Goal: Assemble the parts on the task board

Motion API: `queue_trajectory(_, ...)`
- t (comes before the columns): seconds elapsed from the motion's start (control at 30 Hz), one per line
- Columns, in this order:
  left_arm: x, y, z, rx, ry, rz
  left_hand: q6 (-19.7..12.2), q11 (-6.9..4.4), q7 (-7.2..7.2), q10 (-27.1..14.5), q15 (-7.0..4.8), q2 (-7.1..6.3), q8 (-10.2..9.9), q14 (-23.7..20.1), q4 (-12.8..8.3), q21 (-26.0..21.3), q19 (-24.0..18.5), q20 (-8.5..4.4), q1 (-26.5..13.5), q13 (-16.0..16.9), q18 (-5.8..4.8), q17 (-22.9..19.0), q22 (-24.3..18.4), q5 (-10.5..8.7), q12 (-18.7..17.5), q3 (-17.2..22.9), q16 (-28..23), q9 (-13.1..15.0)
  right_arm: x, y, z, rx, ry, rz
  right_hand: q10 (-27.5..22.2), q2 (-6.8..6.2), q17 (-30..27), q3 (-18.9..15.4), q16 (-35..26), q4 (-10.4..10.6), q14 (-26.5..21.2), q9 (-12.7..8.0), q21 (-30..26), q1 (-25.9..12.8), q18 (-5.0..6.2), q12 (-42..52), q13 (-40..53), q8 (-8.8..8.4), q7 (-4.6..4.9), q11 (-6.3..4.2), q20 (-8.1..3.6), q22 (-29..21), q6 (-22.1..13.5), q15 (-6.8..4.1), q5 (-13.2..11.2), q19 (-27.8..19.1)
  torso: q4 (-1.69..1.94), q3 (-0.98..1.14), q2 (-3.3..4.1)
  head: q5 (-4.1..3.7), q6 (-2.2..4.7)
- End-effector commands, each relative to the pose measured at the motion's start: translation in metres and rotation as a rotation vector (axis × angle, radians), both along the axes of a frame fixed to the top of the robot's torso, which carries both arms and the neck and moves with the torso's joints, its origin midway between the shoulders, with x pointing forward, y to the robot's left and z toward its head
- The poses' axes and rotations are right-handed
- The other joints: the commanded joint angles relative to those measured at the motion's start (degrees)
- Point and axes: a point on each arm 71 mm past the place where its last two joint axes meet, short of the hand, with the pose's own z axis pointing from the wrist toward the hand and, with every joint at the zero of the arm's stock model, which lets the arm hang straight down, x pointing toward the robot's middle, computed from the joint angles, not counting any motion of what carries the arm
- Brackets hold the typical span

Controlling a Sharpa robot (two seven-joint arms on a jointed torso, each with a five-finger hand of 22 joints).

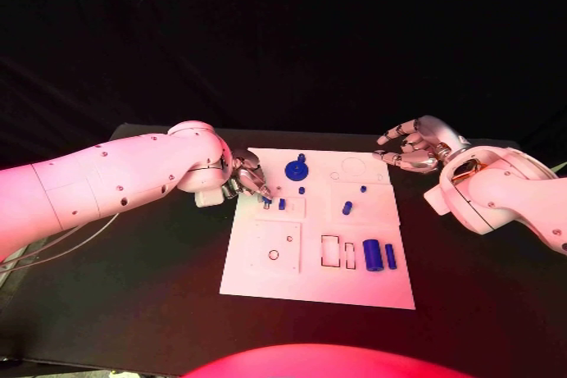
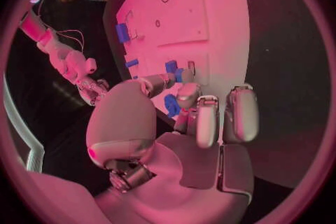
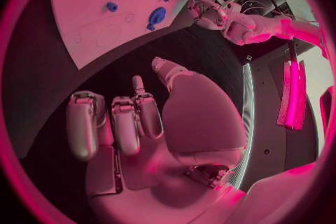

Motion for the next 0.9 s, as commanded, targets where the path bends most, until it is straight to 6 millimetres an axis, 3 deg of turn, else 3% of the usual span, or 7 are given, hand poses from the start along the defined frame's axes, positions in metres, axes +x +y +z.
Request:
queue_trajectory(0.03,-0.003,-0.004,0.0,0.002,0.063,-0.047,0.5,-0.07,-0.08,0.4,-0.56,0.01,0.2,5.7,-11.7,0.1,0.0,-0.27,0.3,0.2,-0.53,14.3,2.0,0.96,0.3,11.3,0.4,0.0,0.0,0.001,0.0,-0.003,-0.007,0.012,-0.2,-0.08,15.1,-0.1,0.4,0.3,6.0,-0.1,-0.3,-0.6,0.44,-0.2,7.0,0.22,-0.25,-0.07,0.11,9.6,0.2,-0.07,0.3,1.3,0.1,-0.02,-0.02,-0.08,-0.13)
queue_trajectory(0.2,0.001,-0.006,0.001,0.034,0.047,-0.063,1.0,-0.17,-0.18,0.6,-0.66,-0.27,-0.1,5.8,-11.8,0.2,0.1,-0.39,0.1,0.7,-0.56,14.5,2.2,3.72,0.5,10.7,0.5,0.0,0.0,0.001,0.0,-0.003,-0.008,0.011,-0.2,-0.08,15.1,-0.1,0.4,0.3,6.0,-0.1,-0.3,-0.6,0.44,-0.2,7.0,0.22,-0.25,-0.07,0.11,9.6,0.2,-0.07,0.3,1.3,0.12,-0.04,-0.08,-0.02,-0.17)
queue_trajectory(0.9,0.01,-0.011,0.0,0.142,-0.021,-0.094,1.1,-0.2,-0.2,0.7,-0.69,-0.31,-0.2,5.8,-11.9,0.3,0.2,-0.42,0.1,0.8,-0.6,14.7,2.4,4.53,0.6,10.5,0.6,0.1,0.0,0.002,0.001,-0.002,-0.011,0.014,-0.2,-0.08,15.1,-0.1,0.4,0.3,6.0,-0.1,-0.3,-0.6,0.44,-0.2,7.0,0.22,-0.25,-0.07,0.11,9.6,0.2,-0.07,0.3,1.3,0.11,-0.12,-0.04,0.25,-0.54)
